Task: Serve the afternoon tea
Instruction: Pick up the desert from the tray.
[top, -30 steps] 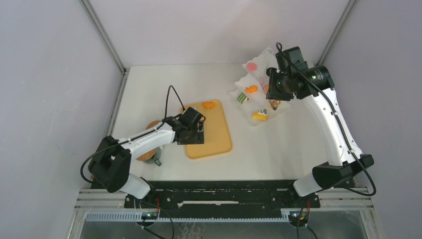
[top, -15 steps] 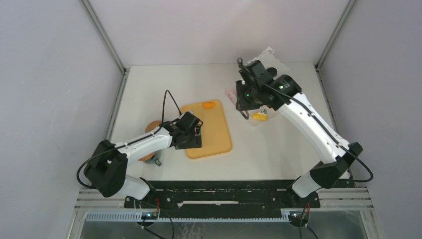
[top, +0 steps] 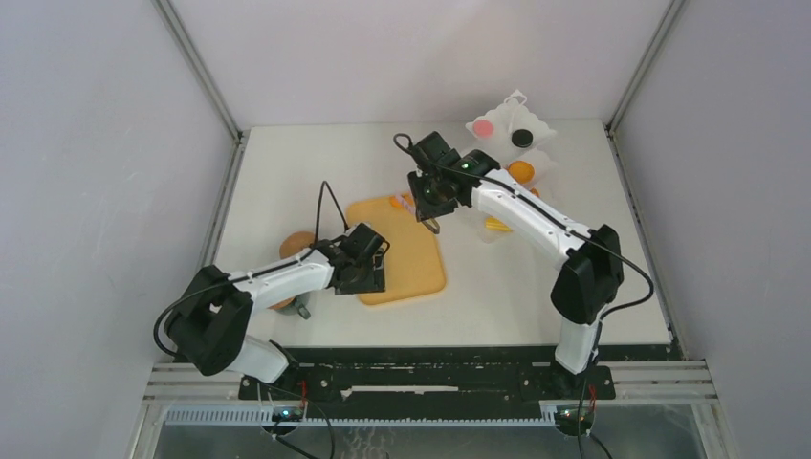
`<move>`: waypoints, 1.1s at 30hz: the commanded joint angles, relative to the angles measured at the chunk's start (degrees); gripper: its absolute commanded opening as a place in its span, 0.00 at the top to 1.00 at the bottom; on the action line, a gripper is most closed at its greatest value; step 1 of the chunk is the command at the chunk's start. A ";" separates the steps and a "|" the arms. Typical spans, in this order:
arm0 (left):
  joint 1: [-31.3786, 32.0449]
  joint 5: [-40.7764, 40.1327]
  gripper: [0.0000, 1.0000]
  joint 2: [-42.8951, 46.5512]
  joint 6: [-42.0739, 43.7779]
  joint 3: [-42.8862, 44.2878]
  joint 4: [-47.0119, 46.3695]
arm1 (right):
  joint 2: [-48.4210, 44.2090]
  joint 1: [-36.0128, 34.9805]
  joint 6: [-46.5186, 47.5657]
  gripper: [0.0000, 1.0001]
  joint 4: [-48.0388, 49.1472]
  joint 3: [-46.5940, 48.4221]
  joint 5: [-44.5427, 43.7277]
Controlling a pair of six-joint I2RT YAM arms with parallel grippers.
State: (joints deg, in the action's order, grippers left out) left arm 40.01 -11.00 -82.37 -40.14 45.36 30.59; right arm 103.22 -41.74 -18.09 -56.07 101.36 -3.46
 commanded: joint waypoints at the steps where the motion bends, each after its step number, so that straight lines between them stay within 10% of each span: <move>1: 0.33 -1.08 0.27 -1.19 -1.04 -2.30 -0.11 | 3.69 0.42 4.65 0.61 6.36 1.38 1.51; 33: 0.60 0.99 0.28 -1.01 -4.60 -8.64 9.49 | 18.09 3.94 23.41 0.58 12.60 7.30 -1.49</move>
State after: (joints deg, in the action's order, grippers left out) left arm 40.23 -12.43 -81.67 -43.57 41.15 32.58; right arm 120.97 -37.95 2.24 -46.33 105.34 -4.19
